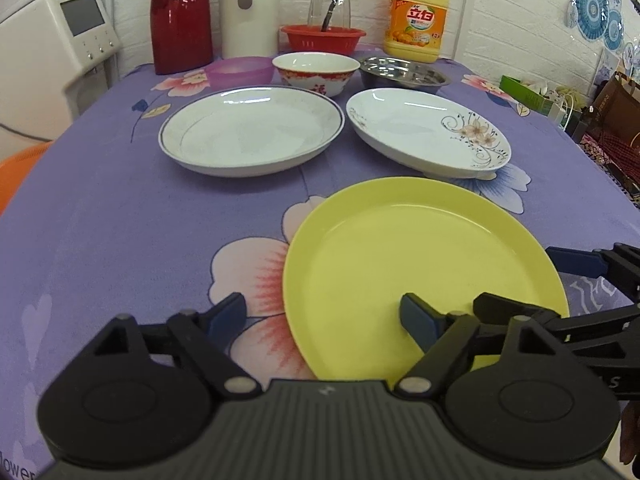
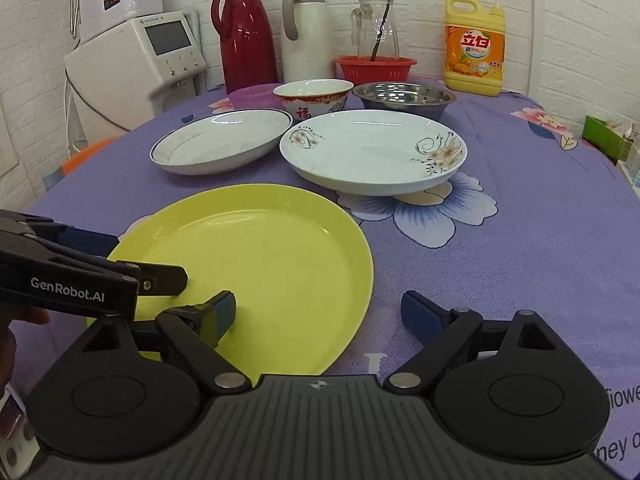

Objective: Organize plates and bowls
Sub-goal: 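Reach the left tool to the yellow plate rim and close on it, then carry the yellow plate with the left tool toward the plain white plate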

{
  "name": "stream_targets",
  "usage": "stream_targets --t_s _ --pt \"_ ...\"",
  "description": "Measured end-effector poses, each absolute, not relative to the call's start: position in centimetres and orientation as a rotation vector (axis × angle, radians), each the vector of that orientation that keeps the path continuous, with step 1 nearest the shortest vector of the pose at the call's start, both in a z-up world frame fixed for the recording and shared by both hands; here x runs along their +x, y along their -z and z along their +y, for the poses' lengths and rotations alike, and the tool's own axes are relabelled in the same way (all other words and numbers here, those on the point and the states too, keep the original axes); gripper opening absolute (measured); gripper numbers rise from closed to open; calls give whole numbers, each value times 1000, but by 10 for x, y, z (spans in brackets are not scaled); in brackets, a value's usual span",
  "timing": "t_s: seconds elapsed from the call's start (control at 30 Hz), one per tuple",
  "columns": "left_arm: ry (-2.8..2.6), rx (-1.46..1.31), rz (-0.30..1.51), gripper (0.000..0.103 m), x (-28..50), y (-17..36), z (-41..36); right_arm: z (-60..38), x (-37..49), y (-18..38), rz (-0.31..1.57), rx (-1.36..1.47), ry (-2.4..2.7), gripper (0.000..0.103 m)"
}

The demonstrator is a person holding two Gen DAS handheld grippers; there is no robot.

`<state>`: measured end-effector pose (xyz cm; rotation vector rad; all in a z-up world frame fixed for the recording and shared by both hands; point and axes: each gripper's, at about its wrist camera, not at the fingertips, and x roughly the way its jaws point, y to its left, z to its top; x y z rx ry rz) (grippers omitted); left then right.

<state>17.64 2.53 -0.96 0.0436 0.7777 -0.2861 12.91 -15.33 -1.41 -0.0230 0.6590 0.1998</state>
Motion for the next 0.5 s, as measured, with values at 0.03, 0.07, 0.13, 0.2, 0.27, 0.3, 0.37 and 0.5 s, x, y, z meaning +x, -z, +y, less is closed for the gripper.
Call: stream_targets --t_s 0.03,0.07,0.13,0.2,0.27,0.3,0.37,0.5 --pt "303 38 771 66 174 9 25 -152 128 15 652 -35 -203 103" --pt "315 34 763 62 173 9 23 -151 127 15 644 -28 -214 103" --pt "310 19 758 47 172 8 19 -145 125 14 634 -28 -210 103" --pt "293 1 764 45 173 7 19 -141 125 12 632 -26 -182 103" --pt "284 -20 769 45 169 5 25 -139 123 9 627 -23 -185 103" --pt "277 -30 764 45 167 3 29 -135 120 6 615 -26 -189 103" --pt "252 -47 756 45 162 -2 42 -126 118 1 598 -36 -207 103" --pt "166 -67 745 45 157 -9 74 -98 126 -5 583 -42 -290 103"
